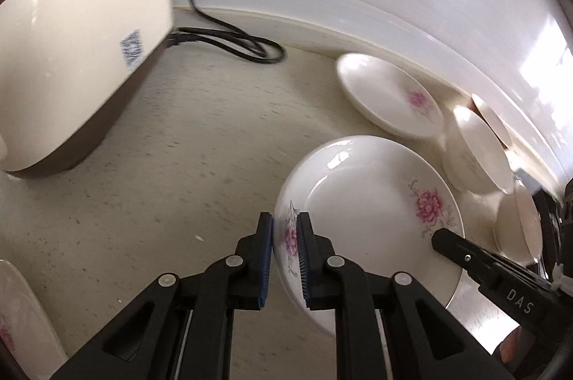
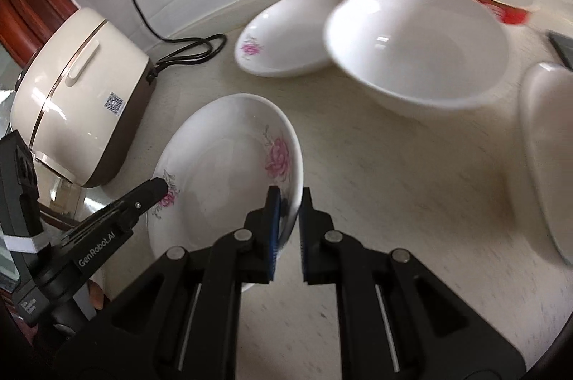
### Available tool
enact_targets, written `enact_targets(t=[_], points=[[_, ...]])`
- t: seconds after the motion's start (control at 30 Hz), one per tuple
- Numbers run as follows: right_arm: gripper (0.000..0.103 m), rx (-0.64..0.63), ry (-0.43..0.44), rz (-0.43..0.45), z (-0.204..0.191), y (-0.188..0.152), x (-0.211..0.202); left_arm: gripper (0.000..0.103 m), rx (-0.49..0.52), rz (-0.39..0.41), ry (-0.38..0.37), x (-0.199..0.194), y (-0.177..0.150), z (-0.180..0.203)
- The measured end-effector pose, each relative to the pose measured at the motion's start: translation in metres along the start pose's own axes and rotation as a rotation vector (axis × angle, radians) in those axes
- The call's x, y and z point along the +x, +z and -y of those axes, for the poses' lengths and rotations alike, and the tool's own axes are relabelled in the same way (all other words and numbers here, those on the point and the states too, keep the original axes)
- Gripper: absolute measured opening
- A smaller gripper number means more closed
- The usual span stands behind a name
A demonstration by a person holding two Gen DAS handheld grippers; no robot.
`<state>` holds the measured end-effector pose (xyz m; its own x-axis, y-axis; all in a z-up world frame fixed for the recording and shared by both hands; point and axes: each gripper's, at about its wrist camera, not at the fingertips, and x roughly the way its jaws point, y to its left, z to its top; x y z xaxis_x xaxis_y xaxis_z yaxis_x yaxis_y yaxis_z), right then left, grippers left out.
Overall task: Organize plates and bowls
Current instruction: 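Lift the second rose plate and carry it toward the first plate with both grippers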
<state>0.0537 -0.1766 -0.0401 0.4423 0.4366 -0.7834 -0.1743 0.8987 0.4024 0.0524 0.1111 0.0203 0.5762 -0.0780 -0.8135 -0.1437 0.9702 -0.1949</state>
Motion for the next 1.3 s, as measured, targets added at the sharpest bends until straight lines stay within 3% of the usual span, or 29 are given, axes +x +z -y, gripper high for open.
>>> enact_targets(t=[0.27, 0.63, 1.3], points=[[0.012, 0.059, -0.039, 0.061, 0.019, -0.026, -0.032, 0.014, 0.086, -0.014, -0.065, -0.013, -0.013, 0.027], [0.012, 0.102, -0.048, 0.137, 0.031, -0.053, -0.078, 0.014, 0.101, 0.001, -0.131, -0.034, -0.026, 0.039], [0.012, 0.124, -0.033, 0.130, 0.031, -0.059, -0.081, 0.014, 0.080, 0.006, -0.146, -0.043, -0.033, 0.040]])
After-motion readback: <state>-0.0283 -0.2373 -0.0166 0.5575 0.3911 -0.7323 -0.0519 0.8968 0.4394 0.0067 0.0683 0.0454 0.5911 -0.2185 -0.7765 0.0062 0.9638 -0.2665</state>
